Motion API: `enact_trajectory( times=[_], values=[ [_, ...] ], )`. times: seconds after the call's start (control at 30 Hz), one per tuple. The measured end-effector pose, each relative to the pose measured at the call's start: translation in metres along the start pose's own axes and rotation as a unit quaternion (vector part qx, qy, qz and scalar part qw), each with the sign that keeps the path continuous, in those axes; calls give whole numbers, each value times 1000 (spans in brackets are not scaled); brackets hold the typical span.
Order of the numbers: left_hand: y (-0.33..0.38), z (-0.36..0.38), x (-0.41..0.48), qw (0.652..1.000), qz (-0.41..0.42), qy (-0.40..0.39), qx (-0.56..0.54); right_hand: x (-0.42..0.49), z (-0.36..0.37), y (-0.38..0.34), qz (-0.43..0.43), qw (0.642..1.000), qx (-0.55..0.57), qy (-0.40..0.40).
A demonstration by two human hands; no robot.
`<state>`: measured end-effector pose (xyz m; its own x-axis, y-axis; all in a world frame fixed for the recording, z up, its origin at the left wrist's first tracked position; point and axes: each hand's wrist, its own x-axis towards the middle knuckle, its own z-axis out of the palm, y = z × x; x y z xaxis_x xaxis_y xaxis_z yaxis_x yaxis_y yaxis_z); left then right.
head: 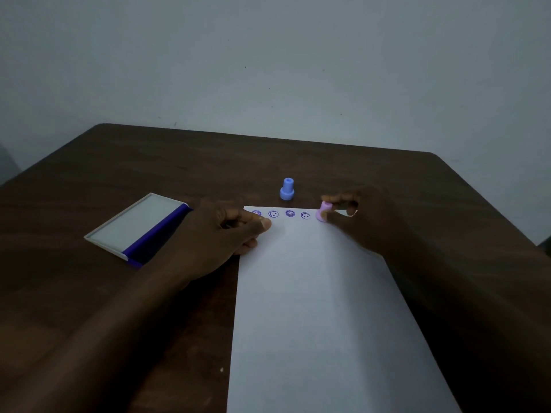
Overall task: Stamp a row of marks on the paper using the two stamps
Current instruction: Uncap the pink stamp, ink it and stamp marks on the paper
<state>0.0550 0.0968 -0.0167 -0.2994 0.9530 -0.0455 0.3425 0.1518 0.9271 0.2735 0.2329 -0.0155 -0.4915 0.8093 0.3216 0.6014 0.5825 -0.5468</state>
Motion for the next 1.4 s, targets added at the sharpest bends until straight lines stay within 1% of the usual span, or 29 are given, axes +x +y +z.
enact_trajectory(
  times=[0.13,0.2,0.27,0.33,0.4,0.43,0.47,0.53,0.6,0.63,0.67,0.73,0.93,1.0,1.03,1.07,1.13,1.2,1.23,1.3,1.4],
  values=[
    [0,0,0,1000,8,2,15,-1,-1,-1,16,1000,10,-7],
    [-1,0,0,1000,9,0,17,-2,-6,-3,45,998,43,10],
    [-1,-1,1,1000,13,-3,21,-2,-20,-9,62,987,113,93],
    [-2,-1,0,1000,15,-3,23,-1,-40,-15,58,963,185,187],
    [-2,-2,0,1000,15,1,17,0,-60,-16,74,930,273,233],
    [-2,-2,0,1000,13,3,15,-1,-68,-13,100,909,330,235],
    [-2,-2,0,1000,11,4,15,-1,-73,-8,139,881,391,226],
    [-2,-1,0,1000,9,4,15,-4,-79,2,222,812,504,193],
    [-1,-1,-1,1000,9,5,17,-6,-81,11,266,751,581,170],
    [-1,-1,-1,1000,9,6,16,-8,-81,14,278,730,602,167],
    [-1,-1,-1,1000,8,5,15,-9,-81,15,286,717,614,166],
    [-1,-1,-2,1000,11,6,14,-11,-80,15,292,705,627,160],
    [-2,-2,-3,1000,21,5,12,-11,-75,12,301,691,640,148],
    [-1,-2,-4,1000,23,3,-3,-11,-74,9,302,697,636,134],
    [0,-2,-4,1000,22,1,-19,-11,-73,7,298,712,624,120],
    [2,-3,-6,999,18,-6,-42,-11,-71,3,289,738,601,102],
    [7,-3,-9,995,8,-25,-101,-12,-64,-9,256,802,537,49],
    [11,-4,-11,989,13,-38,-142,-16,-53,-25,218,849,481,-9],
    [12,-4,-13,987,21,-40,-155,-18,-47,-33,203,864,460,-34],
    [12,-4,-14,984,32,-39,-169,-23,-37,-48,177,881,432,-72],
    [12,-4,-15,983,35,-34,-179,-27,-28,-64,150,893,412,-101]
  ],
)
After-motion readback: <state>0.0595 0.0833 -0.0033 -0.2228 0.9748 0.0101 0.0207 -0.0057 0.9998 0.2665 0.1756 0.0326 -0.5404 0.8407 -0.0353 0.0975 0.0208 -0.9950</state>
